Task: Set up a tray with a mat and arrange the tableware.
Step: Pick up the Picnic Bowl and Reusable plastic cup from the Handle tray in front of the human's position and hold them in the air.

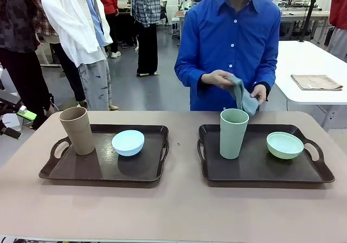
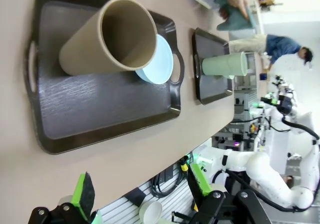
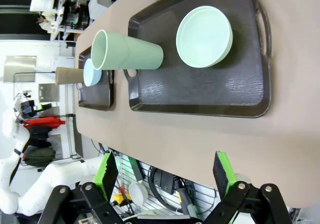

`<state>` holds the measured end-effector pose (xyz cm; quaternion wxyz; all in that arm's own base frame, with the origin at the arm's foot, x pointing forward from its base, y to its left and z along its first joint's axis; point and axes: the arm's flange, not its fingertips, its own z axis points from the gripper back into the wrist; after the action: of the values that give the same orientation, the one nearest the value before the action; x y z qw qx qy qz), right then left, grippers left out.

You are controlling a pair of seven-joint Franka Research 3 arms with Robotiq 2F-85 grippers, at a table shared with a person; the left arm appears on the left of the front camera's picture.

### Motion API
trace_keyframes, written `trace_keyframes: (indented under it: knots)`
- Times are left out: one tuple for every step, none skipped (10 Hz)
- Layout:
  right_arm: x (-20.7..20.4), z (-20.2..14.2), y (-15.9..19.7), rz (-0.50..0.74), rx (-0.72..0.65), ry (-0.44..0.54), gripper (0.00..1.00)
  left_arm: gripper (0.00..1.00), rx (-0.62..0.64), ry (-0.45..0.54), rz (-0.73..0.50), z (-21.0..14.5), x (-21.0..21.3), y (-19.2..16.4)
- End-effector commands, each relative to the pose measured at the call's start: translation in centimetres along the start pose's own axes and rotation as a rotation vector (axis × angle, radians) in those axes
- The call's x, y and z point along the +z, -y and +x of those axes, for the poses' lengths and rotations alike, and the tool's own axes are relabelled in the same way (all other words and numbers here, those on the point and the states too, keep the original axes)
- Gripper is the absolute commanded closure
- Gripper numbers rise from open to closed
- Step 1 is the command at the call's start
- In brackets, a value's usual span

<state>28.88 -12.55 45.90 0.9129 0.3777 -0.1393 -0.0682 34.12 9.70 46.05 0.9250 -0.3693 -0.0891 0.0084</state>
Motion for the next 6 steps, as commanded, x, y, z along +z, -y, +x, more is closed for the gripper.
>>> trace_keyframes:
  knots:
    - [0.7, 1.0, -2.0, -0.089, 0.017, 0.019, 0.0, 0.0, -0.146, 0.02, 0.025, 1.1, 0.0, 4.3]
    - [1.3, 1.6, -3.3, -0.131, 0.029, 0.032, 0.0, 0.0, -0.25, 0.039, 0.065, 1.7, 0.1, 7.1]
    - [1.7, 2.5, -4.2, -0.187, 0.043, 0.033, 0.0, 0.0, -0.338, 0.064, 0.129, 2.6, 0.1, 10.1]
    - [1.5, 3.1, -4.9, -0.236, 0.052, 0.001, 0.0, 0.0, -0.433, 0.071, 0.148, 3.1, 0.0, 13.0]
    - [0.9, 3.9, -5.5, -0.293, 0.065, -0.03, 0.0, 0.0, -0.557, 0.056, 0.155, 3.3, -0.6, 16.0]
    - [-0.1, 4.8, -6.2, -0.36, 0.067, -0.059, 0.0, 0.0, -0.683, 0.05, 0.161, 3.3, -1.8, 18.9]
